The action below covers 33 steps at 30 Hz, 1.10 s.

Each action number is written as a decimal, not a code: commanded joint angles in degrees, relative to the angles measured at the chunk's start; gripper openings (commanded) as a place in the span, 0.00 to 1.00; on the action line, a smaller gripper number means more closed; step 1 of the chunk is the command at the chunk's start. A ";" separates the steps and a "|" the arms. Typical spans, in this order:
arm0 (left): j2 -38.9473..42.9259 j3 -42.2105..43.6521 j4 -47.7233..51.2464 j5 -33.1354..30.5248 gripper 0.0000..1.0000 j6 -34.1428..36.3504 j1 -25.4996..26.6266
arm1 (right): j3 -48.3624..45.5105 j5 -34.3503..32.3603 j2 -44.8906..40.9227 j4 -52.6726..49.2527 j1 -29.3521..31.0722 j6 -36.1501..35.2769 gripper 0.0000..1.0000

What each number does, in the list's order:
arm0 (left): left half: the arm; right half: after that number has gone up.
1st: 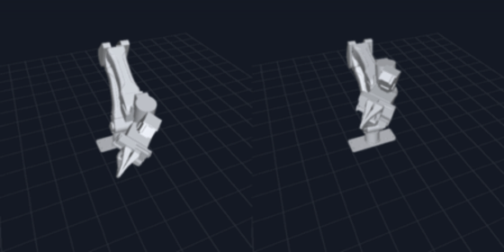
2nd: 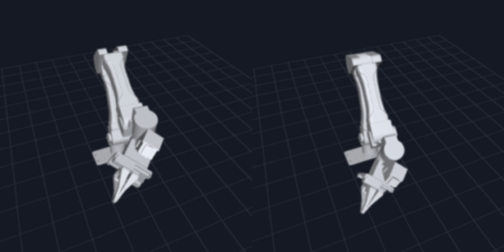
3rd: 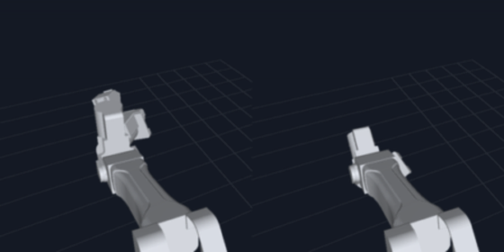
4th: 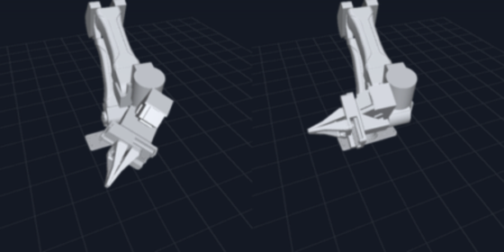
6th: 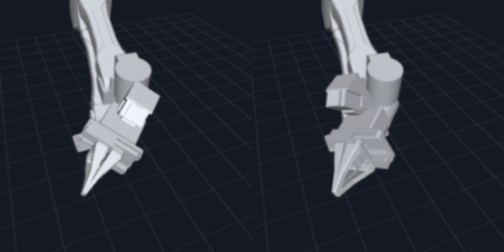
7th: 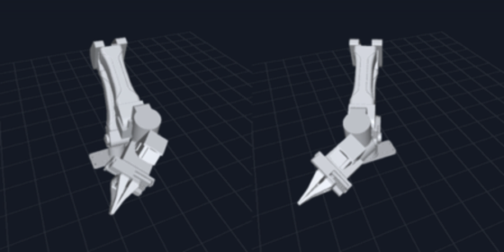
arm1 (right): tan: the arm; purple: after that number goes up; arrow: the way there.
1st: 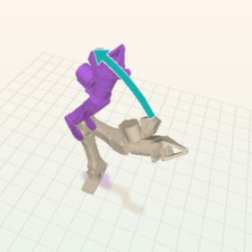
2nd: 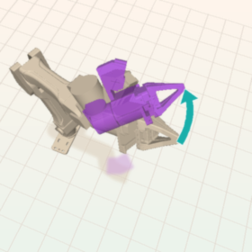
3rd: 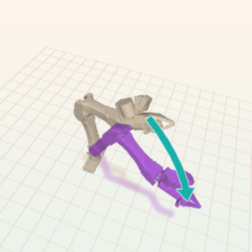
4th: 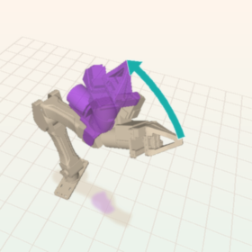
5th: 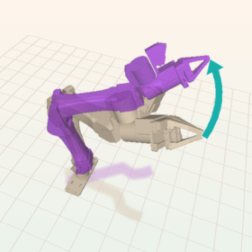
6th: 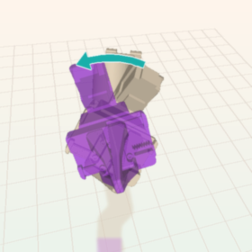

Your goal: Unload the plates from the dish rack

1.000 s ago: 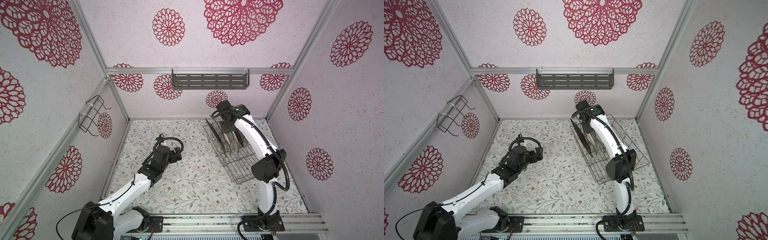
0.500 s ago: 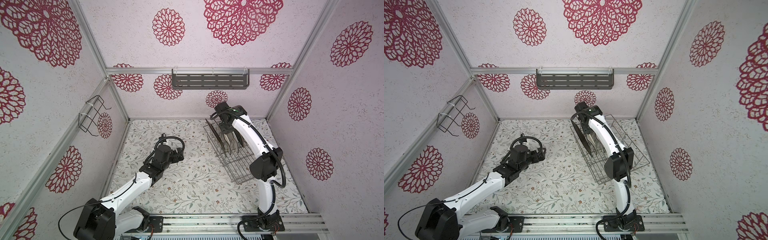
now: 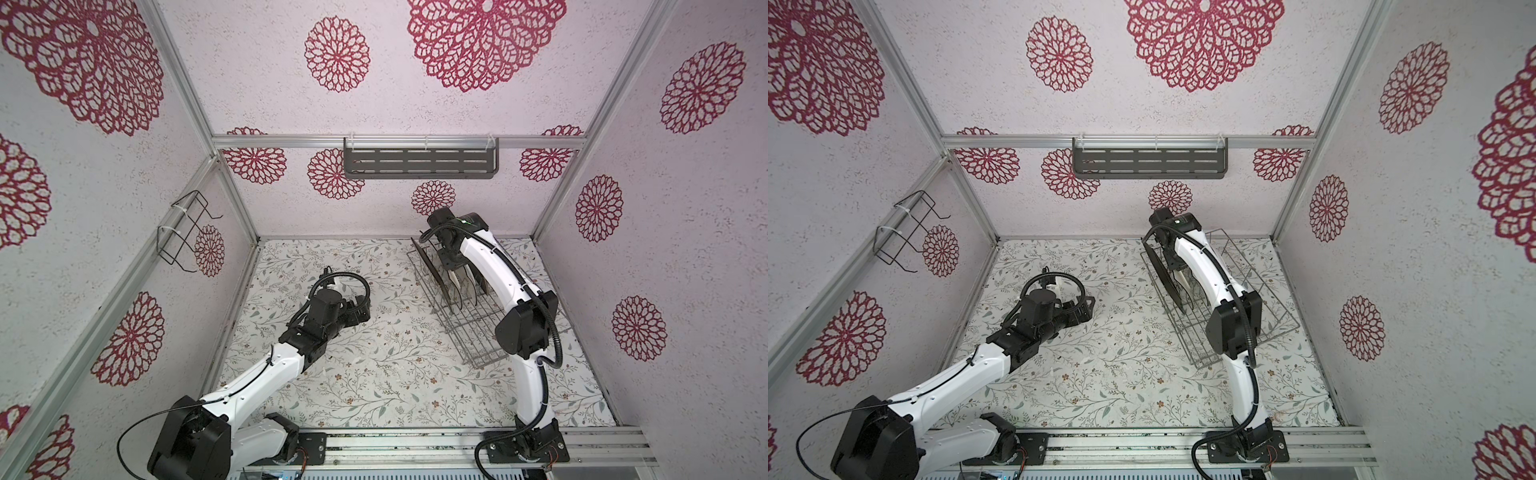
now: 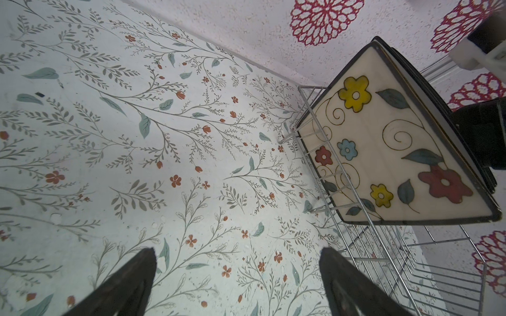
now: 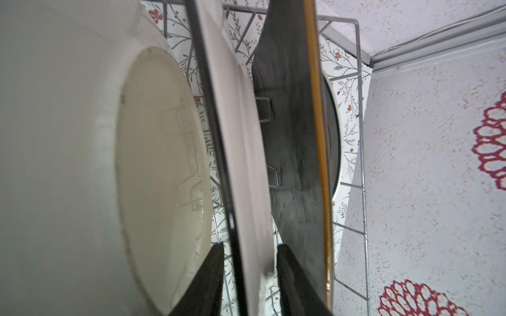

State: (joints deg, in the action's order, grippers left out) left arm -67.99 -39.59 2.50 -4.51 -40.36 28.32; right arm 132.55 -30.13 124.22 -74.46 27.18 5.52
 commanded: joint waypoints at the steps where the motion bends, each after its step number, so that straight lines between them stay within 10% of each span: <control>1: -0.66 -0.48 0.05 0.72 0.97 0.38 0.59 | 2.18 -2.49 0.38 -1.24 -0.53 -0.67 0.34; 33: -4.23 -2.02 1.78 -0.92 0.97 -1.29 0.67 | 2.01 -5.12 1.19 -0.77 -0.45 -2.95 0.14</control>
State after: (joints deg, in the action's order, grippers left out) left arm -71.24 -40.01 4.19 -4.80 -41.08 28.47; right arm 132.99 -32.84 125.58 -74.46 26.92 2.37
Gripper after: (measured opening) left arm 0.974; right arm 0.163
